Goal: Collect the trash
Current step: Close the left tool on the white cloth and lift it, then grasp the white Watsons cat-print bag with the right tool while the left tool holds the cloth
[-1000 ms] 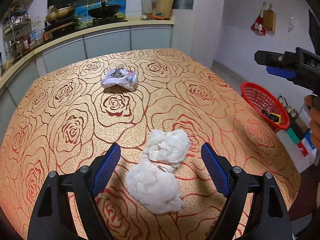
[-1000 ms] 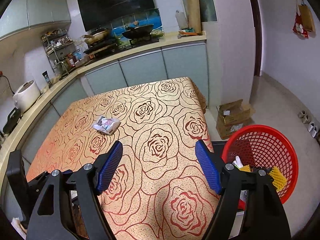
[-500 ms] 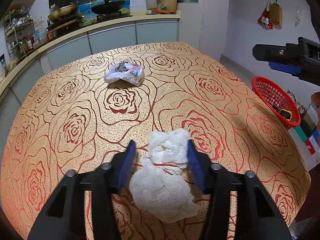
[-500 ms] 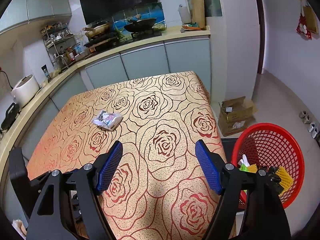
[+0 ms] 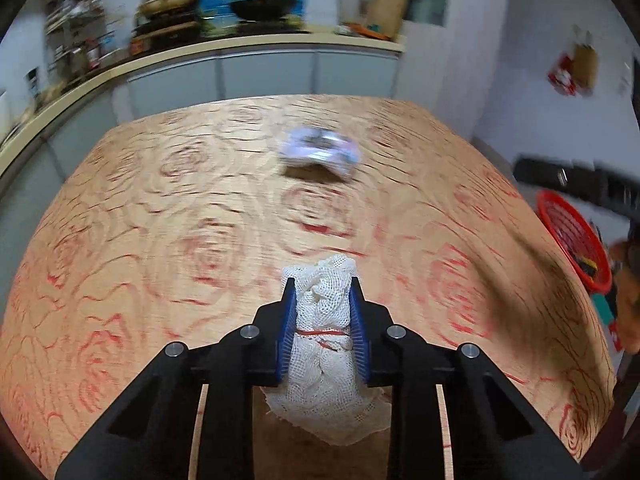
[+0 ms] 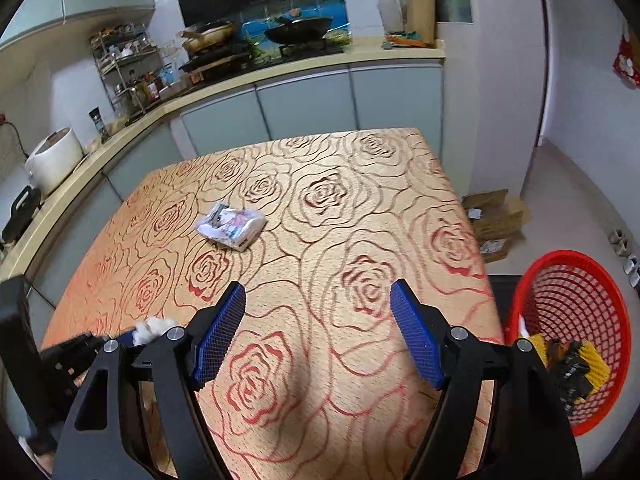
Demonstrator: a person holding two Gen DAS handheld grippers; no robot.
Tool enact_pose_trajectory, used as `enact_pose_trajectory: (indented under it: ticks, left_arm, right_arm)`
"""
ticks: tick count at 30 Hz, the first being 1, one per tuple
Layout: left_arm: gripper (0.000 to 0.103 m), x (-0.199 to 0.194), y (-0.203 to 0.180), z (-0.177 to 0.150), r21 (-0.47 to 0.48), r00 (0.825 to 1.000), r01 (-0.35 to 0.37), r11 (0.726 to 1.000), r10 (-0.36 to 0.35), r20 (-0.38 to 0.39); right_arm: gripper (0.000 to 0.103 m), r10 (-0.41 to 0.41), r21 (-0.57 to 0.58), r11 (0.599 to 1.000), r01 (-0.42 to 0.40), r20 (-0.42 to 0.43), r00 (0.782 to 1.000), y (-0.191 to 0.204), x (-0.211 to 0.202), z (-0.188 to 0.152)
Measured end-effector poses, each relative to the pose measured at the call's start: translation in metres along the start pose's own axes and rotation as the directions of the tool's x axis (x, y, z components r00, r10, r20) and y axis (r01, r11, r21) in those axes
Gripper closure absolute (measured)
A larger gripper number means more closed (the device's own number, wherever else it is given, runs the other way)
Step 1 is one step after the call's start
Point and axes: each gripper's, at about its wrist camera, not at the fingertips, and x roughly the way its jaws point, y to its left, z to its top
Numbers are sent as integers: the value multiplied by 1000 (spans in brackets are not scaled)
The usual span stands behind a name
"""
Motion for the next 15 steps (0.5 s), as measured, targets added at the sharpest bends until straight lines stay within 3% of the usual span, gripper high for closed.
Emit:
enact_pose_trajectory:
  ticks: [7, 15]
  left_arm:
    - [80, -8, 51, 10, -147, 998, -56, 988, 61, 29]
    - [80, -6, 69, 15, -189, 992, -112, 976, 122, 38]
  right_arm:
    - [31, 42, -72, 996, -44, -33, 999, 31, 37, 11]
    - [30, 65, -170, 982, -78, -75, 995, 71, 85, 32]
